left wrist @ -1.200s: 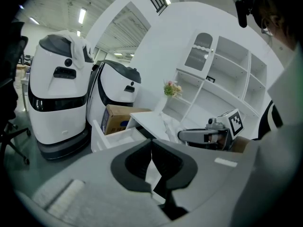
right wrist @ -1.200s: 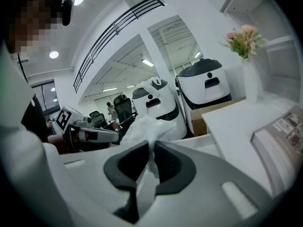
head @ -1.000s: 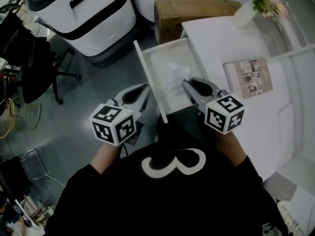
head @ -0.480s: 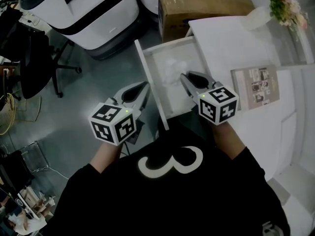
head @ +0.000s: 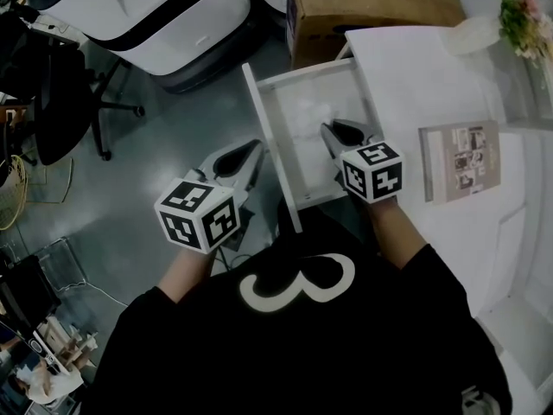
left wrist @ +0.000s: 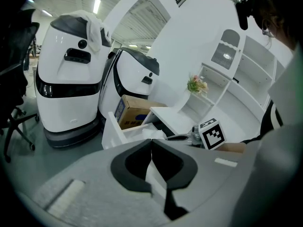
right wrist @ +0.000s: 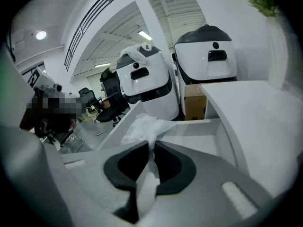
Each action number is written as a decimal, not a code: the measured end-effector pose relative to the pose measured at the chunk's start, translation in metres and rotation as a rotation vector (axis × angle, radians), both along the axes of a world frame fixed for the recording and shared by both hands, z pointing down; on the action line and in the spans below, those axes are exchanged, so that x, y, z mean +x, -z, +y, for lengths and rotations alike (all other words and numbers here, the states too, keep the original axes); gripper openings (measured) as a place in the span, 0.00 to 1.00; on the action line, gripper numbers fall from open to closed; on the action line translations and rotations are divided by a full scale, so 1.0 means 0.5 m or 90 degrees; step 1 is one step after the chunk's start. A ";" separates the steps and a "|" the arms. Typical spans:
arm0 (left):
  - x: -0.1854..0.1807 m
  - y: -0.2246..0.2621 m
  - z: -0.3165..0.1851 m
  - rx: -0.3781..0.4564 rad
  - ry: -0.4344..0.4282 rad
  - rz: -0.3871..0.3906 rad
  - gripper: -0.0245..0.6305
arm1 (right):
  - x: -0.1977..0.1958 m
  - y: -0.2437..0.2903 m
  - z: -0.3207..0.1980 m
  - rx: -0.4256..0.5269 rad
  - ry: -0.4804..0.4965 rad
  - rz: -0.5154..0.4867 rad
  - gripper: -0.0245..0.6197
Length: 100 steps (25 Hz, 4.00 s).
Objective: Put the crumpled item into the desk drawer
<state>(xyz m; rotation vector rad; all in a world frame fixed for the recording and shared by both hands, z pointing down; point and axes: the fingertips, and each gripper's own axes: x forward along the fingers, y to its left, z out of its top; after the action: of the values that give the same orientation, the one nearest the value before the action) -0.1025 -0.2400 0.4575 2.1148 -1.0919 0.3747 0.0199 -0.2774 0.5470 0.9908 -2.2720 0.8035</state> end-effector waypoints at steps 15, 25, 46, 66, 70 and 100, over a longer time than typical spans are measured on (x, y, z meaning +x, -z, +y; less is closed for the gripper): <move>-0.023 -0.035 -0.030 -0.021 0.015 -0.010 0.05 | 0.004 -0.182 -0.020 -0.096 0.027 0.068 0.10; -0.023 -0.058 -0.046 -0.034 0.014 -0.013 0.05 | 0.011 -0.271 -0.020 -0.138 0.045 0.106 0.11; -0.038 -0.091 -0.058 -0.058 0.024 -0.016 0.05 | 0.021 -0.339 -0.014 -0.179 0.064 0.132 0.13; -0.031 -0.069 -0.026 -0.040 0.015 -0.008 0.05 | 0.005 -0.253 -0.014 -0.159 0.015 0.068 0.36; -0.027 -0.051 -0.005 -0.028 0.011 -0.002 0.05 | 0.003 -0.184 -0.008 -0.113 0.000 0.038 0.36; 0.080 0.222 0.243 0.138 -0.116 0.082 0.05 | 0.003 0.409 0.331 0.228 0.033 -0.208 0.04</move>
<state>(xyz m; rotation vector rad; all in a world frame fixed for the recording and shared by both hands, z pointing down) -0.0624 -0.1186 0.3463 2.4036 -0.9027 0.2083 0.0215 -0.1120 0.3425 1.0059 -2.7815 0.5790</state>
